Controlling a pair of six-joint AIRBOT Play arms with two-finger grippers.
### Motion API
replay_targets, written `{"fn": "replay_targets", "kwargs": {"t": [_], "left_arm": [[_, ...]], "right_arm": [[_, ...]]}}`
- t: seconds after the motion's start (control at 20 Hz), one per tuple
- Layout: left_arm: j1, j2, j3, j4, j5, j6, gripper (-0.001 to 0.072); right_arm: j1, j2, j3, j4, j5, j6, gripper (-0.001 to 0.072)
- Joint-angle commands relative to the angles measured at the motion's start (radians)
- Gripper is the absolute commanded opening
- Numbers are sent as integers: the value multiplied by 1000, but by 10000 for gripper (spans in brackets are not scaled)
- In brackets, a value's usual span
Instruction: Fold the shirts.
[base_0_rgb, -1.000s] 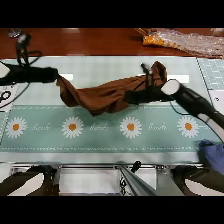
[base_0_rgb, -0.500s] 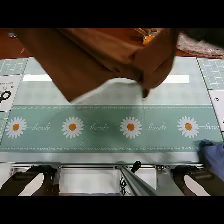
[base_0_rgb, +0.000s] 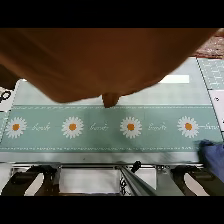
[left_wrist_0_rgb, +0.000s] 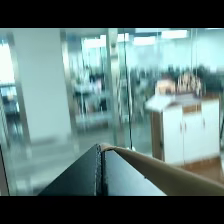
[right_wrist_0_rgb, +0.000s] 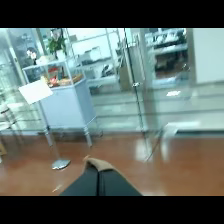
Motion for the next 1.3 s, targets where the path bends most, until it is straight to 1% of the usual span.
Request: {"fn": "replay_targets", "kwargs": {"t": [0.0, 0.2, 0.3, 0.5, 0.55, 0.65, 0.75, 0.85, 0.95, 1.05, 1.15, 1.25], "left_arm": [[1, 87, 26, 3, 6, -1, 15], [1, 134, 26, 2, 1, -5, 15], [1, 142, 26, 2, -54, -6, 15], [1, 132, 25, 3, -273, -65, 15], [1, 126, 25, 4, -313, -78, 15], [1, 102, 25, 23, -405, -150, 15], [1, 61, 24, 26, -538, -214, 15], [1, 19, -14, 25, -652, -241, 15], [1, 7, -118, 25, -653, -241, 15], [1, -2, -244, 26, -620, -241, 15], [1, -21, -383, 26, -553, -241, 15], [1, -60, -486, 26, -460, -241, 15]], "right_arm": [[-5, 4, 148, -78, 53, 29, 17], [-5, 40, 157, -79, -32, 31, 17], [-5, 53, 157, -103, -53, 31, 17], [-5, 62, 157, -170, -3, 31, 17], [-5, 62, 157, -203, 26, 31, 17], [-5, 58, 157, -292, 100, 31, 17], [-5, 47, 157, -394, 172, 31, 17], [-5, 17, 157, -438, 249, 31, 17], [-5, -45, 152, -417, 367, 25, 17], [-5, -108, 98, -407, 423, 16, 17], [-5, -178, 21, -417, 405, 12, 17], [-5, -271, -10, -417, 359, 12, 17]]}}
